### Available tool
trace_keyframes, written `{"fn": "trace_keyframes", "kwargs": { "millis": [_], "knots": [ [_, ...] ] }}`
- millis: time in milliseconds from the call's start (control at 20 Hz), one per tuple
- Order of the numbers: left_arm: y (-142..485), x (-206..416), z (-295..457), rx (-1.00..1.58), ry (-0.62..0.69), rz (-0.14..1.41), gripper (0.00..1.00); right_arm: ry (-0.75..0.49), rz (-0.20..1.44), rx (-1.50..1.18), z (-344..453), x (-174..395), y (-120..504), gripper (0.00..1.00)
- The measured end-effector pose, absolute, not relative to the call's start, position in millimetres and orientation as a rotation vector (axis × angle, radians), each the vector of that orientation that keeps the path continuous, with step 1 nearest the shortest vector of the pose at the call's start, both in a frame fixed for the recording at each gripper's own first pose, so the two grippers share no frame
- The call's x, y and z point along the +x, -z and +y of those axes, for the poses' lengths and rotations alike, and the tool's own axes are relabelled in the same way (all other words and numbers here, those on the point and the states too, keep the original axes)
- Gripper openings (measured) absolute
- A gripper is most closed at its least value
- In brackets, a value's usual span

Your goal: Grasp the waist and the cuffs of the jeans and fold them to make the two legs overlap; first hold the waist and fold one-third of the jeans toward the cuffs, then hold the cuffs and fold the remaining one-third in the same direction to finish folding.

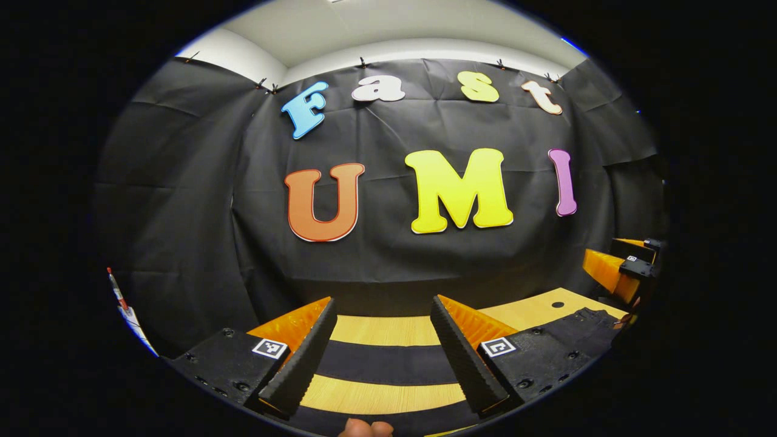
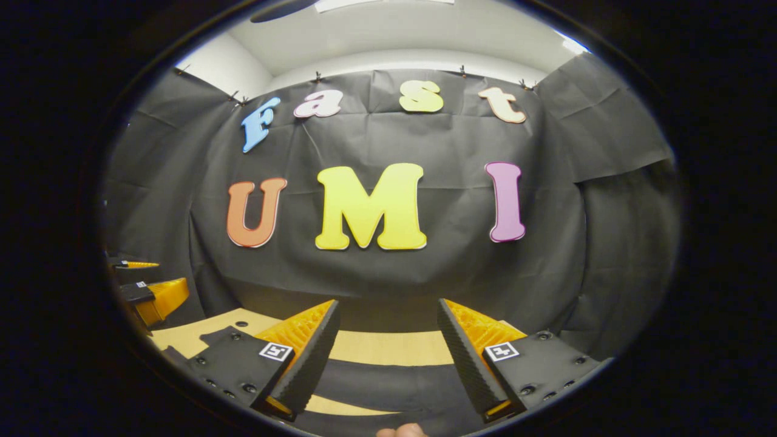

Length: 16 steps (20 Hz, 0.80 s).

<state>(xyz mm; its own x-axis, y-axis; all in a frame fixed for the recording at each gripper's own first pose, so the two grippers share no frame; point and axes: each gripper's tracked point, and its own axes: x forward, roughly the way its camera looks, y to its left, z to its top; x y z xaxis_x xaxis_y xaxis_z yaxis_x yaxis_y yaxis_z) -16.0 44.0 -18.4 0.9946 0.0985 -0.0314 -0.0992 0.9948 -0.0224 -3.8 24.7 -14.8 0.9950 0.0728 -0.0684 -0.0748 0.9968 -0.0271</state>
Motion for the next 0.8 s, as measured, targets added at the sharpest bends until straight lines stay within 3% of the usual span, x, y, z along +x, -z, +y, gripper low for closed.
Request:
{"fn": "trace_keyframes", "kwargs": {
  "millis": [350,600,800],
  "knots": [
    [50,-44,83,-0.223,-0.177,0.149,0.99,-0.112,0.071,-0.053,21,2,10,0.99],
    [177,-143,129,-0.828,-0.367,0.536,0.99,-0.092,0.119,-0.073,0,5,27,0.98],
    [238,-203,120,-1.151,-0.483,0.735,0.99,-0.068,0.145,-0.079,-13,7,34,0.99]
  ]
}}
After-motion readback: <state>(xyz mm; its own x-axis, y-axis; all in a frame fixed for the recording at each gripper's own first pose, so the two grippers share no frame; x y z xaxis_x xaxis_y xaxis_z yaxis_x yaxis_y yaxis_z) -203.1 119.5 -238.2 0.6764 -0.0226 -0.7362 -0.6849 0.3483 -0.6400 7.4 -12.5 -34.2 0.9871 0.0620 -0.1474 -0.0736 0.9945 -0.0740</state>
